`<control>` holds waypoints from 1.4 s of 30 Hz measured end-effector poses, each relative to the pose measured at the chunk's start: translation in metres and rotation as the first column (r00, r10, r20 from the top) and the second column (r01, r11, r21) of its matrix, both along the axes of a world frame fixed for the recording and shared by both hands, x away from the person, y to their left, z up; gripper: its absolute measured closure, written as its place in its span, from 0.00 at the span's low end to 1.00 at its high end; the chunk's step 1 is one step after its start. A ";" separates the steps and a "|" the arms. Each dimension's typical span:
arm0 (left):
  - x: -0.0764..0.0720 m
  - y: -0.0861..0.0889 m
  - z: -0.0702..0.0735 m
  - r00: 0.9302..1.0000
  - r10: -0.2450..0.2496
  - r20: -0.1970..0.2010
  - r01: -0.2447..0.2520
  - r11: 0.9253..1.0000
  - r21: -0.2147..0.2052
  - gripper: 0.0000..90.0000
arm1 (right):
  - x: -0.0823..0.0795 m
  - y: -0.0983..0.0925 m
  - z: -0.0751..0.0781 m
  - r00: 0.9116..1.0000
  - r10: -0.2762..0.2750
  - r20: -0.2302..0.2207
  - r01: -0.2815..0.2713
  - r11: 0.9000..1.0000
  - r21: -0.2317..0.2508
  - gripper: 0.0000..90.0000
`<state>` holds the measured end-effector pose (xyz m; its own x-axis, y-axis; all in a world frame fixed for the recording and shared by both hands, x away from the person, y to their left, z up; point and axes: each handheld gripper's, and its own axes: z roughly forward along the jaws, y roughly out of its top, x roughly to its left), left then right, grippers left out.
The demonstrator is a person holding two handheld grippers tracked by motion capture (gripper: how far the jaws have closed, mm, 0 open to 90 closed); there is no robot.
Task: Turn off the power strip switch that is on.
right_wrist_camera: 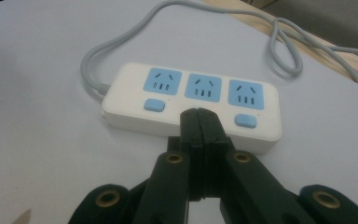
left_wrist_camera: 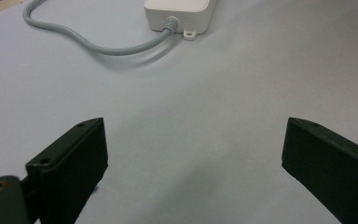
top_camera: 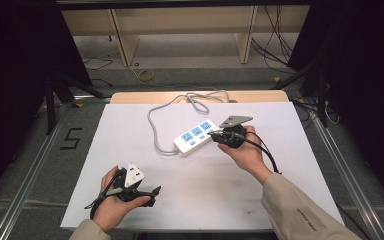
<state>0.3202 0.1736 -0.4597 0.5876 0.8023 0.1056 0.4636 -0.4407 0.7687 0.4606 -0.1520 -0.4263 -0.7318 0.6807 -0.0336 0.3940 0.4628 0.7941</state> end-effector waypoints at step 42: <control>0.001 -0.001 0.001 1.000 -0.002 -0.004 0.002 1.000 -0.008 0.09 | 0.037 0.023 -0.003 0.993 -0.070 -0.095 0.067 0.997 -0.028 1.00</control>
<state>0.3208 0.1725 -0.4591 0.5898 0.8017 0.0971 0.4657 -0.4359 0.7701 0.4978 -0.1286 -0.4296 -0.6840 0.7293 0.0166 0.4990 0.4512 0.7399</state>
